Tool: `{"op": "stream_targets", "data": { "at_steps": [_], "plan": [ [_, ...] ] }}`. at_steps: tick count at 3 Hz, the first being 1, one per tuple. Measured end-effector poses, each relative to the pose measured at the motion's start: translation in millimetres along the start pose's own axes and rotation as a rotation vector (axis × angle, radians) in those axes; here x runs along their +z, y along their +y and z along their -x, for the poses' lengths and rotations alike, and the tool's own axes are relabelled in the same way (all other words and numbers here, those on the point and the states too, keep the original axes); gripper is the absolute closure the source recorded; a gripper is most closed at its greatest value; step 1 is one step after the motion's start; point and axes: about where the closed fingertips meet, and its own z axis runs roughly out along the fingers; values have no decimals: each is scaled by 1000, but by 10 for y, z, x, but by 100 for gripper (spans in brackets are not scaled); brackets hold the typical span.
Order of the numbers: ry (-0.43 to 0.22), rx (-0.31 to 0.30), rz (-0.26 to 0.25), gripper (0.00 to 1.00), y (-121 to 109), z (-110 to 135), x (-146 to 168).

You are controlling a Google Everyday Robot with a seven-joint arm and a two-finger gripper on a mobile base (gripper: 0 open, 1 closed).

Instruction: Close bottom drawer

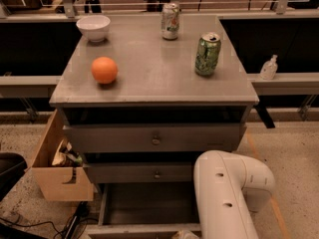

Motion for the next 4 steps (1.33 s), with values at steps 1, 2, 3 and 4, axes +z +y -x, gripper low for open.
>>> {"op": "stream_targets", "data": {
  "at_steps": [1, 2, 3, 4],
  "plan": [
    [0, 0, -4, 100, 21, -9, -5],
    [-8, -13, -66, 100, -316, 48, 230],
    [-9, -15, -74, 100, -318, 44, 230],
    [-10, -26, -119, 100, -529, 69, 332]
  ]
}}
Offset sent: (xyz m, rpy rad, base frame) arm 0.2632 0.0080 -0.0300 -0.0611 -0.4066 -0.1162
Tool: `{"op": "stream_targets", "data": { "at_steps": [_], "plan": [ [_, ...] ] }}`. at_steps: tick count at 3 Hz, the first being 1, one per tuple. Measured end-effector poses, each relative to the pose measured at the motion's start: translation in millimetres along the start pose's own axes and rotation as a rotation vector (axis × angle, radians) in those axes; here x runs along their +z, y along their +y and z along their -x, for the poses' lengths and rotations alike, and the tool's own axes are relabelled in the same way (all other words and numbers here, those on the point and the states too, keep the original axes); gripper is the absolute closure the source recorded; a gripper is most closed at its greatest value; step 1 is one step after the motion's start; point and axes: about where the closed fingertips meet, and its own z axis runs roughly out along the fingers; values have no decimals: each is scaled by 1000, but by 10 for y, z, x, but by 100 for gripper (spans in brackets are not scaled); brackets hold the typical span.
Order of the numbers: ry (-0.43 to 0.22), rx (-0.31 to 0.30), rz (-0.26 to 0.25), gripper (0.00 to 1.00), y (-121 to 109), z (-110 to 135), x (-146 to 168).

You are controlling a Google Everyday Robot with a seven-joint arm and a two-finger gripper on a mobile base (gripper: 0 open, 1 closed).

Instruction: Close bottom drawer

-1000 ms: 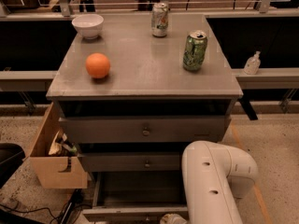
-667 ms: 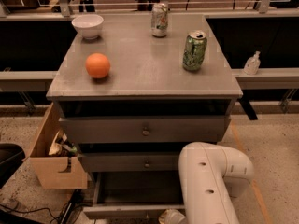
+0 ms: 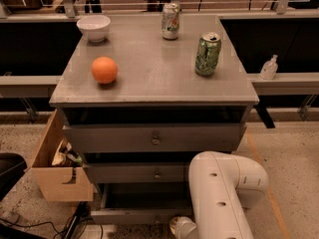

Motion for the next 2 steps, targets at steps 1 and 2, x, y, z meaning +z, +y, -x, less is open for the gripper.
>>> {"op": "stream_targets", "data": {
  "at_steps": [1, 2],
  "plan": [
    [0, 0, 0, 100, 0, 0, 0],
    [6, -8, -34, 100, -137, 15, 21]
  ]
}}
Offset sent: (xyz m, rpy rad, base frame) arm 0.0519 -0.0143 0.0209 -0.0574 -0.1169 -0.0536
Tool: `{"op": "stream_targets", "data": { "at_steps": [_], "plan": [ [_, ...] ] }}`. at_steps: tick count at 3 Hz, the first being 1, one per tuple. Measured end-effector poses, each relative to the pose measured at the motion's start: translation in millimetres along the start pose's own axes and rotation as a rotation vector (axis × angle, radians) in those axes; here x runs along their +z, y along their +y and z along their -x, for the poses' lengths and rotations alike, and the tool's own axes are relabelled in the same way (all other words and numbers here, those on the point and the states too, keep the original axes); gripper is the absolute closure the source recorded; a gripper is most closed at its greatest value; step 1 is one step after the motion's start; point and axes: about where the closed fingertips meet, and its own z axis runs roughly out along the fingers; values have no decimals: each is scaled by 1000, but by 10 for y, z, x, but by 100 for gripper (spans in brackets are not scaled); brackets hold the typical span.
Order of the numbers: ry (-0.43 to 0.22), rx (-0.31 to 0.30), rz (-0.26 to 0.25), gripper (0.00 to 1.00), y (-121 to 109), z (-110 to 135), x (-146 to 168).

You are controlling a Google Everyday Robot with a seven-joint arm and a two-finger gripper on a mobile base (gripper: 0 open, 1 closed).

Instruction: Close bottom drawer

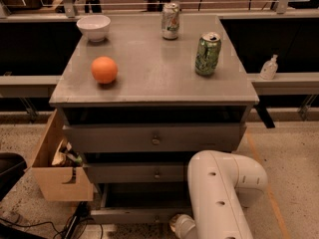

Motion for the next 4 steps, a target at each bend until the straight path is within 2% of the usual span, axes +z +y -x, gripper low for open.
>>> {"op": "stream_targets", "data": {
  "at_steps": [4],
  "plan": [
    [0, 0, -1, 100, 20, -5, -15]
  ]
}}
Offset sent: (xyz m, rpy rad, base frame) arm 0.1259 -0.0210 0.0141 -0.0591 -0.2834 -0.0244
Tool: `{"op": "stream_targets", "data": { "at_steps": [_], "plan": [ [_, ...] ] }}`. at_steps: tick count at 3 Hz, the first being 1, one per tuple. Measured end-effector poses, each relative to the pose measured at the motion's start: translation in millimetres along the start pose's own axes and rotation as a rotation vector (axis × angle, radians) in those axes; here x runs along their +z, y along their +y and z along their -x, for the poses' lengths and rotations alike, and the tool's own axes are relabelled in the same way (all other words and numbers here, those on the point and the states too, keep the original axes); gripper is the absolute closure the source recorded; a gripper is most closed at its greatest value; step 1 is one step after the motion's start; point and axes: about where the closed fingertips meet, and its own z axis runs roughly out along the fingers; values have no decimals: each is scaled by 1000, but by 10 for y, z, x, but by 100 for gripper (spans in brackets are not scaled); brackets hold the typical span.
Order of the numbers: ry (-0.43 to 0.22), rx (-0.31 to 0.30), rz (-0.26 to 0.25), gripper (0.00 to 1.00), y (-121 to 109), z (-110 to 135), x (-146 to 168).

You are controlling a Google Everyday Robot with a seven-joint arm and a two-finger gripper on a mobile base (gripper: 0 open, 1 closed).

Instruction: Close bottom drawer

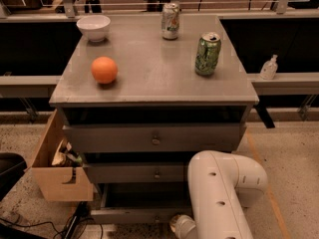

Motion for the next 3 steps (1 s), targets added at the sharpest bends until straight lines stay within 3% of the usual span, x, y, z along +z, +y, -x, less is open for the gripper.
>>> {"op": "stream_targets", "data": {
  "at_steps": [1, 2, 3],
  "plan": [
    [0, 0, 0, 100, 0, 0, 0],
    [0, 0, 0, 82, 0, 0, 0],
    [0, 0, 0, 43, 0, 1, 1]
  ]
}}
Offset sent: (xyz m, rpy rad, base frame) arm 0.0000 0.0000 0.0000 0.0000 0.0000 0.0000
